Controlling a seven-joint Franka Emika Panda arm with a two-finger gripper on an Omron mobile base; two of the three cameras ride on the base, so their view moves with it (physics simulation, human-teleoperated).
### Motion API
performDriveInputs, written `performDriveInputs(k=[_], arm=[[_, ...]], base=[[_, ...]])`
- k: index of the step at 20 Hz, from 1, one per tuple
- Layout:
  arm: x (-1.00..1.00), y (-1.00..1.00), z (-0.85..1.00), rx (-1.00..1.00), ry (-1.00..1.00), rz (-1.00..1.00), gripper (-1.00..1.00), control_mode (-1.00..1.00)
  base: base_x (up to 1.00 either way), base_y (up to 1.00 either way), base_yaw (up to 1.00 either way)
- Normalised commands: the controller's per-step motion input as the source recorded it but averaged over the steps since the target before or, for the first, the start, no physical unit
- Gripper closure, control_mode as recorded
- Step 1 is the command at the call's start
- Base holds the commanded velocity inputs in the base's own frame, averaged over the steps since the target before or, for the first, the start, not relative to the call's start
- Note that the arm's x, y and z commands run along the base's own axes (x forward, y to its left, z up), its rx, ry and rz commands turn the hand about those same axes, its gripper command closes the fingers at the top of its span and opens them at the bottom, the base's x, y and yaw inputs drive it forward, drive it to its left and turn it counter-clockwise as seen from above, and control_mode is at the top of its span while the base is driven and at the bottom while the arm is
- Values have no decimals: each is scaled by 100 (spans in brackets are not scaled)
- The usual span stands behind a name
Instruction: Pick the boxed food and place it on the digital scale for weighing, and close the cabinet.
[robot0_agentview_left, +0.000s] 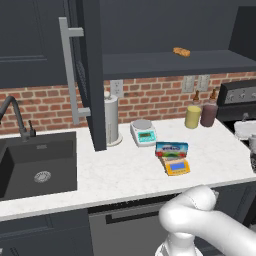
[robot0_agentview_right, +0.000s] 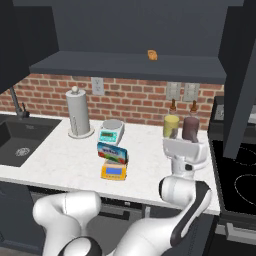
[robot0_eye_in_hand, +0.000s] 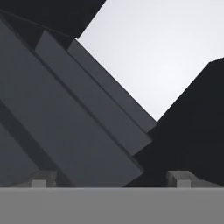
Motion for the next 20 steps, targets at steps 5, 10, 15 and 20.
performDriveInputs(k=[5, 10, 15, 20], arm=[[4, 0, -35, 21, -7, 0, -100, -100], [8, 0, -27, 14, -2, 0, -100, -100], [9, -24, -5, 4, 0, 1, -100, -100], [13, -51, 0, 3, 0, 0, -100, -100]], base=[[0, 0, 0], [0, 0, 0], [0, 0, 0], [0, 0, 0]])
